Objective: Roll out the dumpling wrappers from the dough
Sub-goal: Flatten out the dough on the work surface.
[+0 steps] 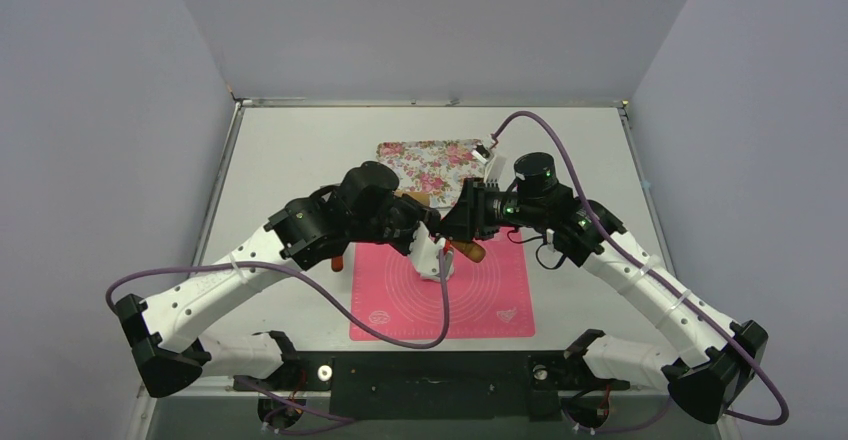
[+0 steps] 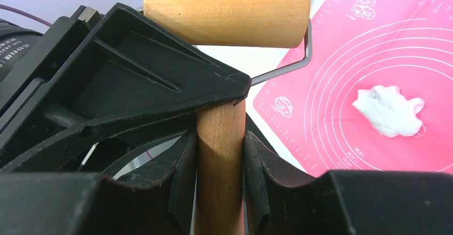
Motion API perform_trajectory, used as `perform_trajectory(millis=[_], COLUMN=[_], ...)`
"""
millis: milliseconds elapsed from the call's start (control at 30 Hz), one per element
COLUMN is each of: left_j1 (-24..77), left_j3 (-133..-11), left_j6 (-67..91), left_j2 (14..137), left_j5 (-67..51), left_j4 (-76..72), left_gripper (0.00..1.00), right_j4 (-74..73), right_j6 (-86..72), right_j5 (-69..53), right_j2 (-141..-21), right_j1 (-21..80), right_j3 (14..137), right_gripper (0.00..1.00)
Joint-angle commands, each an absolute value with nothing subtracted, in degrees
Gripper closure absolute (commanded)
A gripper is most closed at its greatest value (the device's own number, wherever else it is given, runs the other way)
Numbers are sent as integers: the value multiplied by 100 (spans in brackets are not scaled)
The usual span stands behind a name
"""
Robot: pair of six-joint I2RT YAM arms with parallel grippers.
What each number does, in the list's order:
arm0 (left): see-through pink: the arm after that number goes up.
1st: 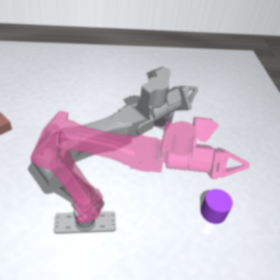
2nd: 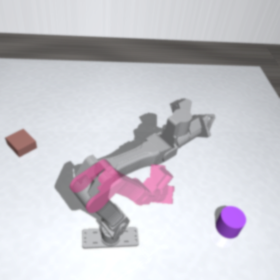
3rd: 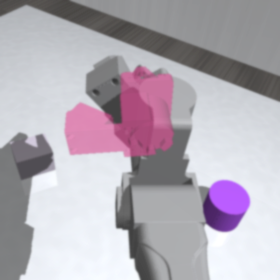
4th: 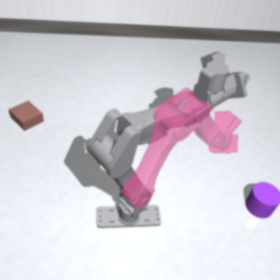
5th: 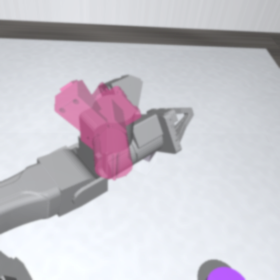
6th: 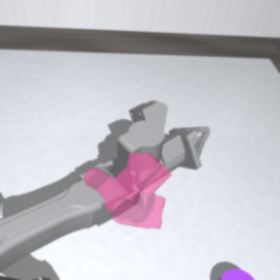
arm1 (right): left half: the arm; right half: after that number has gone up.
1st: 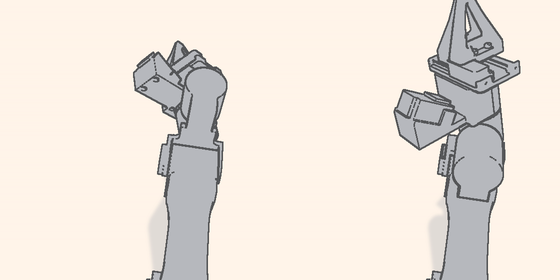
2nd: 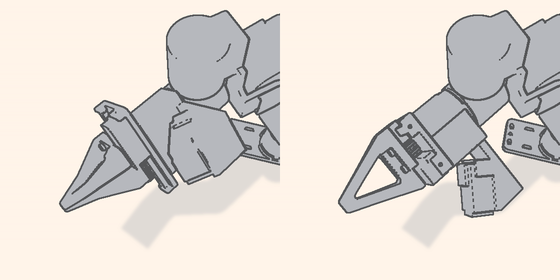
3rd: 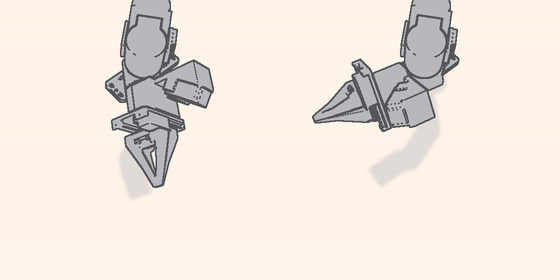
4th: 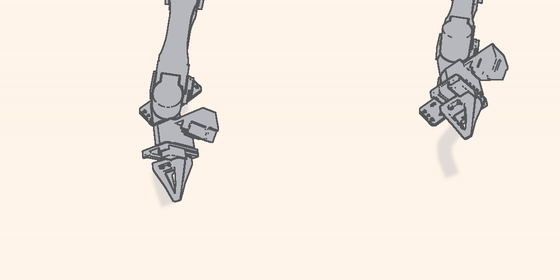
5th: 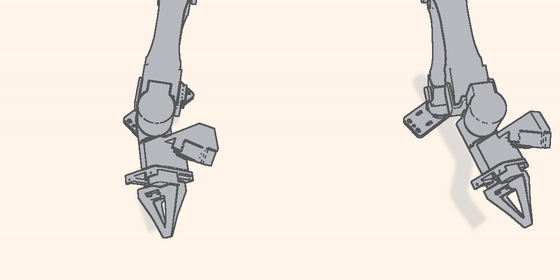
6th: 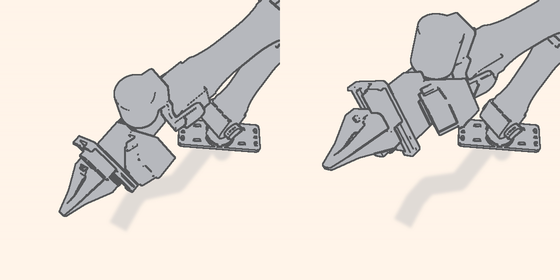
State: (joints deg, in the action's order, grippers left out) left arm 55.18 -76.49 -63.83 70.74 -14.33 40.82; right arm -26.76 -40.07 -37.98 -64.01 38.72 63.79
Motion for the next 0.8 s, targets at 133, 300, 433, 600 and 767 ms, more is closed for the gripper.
perform_trajectory(millis=[133,300,433,600,767], left_j1=[5562,5457,5308,5225,5151], left_j3=[-7722,-7618,-7778,-7814,-7756], left_j6=[-5814,-5217,-4850,-4354,-3856], left_j2=[6999,6916,6931,6918,6904], left_j5=[-1387,-1336,-1435,-1596,-1631], left_j4=[3425,3275,3344,3356,2946], left_gripper=[100,100,100,100,100], right_j4=[-2184,-2596,-2756,-2769,-2743], right_j6=[-3914,-3435,-3217,-3041,-2970], right_j5=[-3712,-3140,-2764,-2565,-2535], right_j2=[-6296,-6109,-5906,-5684,-5692], right_j1=[3927,3897,3841,3729,3700], right_j3=[6695,6813,6940,7077,7127], right_gripper=[86,39,25,17,16])
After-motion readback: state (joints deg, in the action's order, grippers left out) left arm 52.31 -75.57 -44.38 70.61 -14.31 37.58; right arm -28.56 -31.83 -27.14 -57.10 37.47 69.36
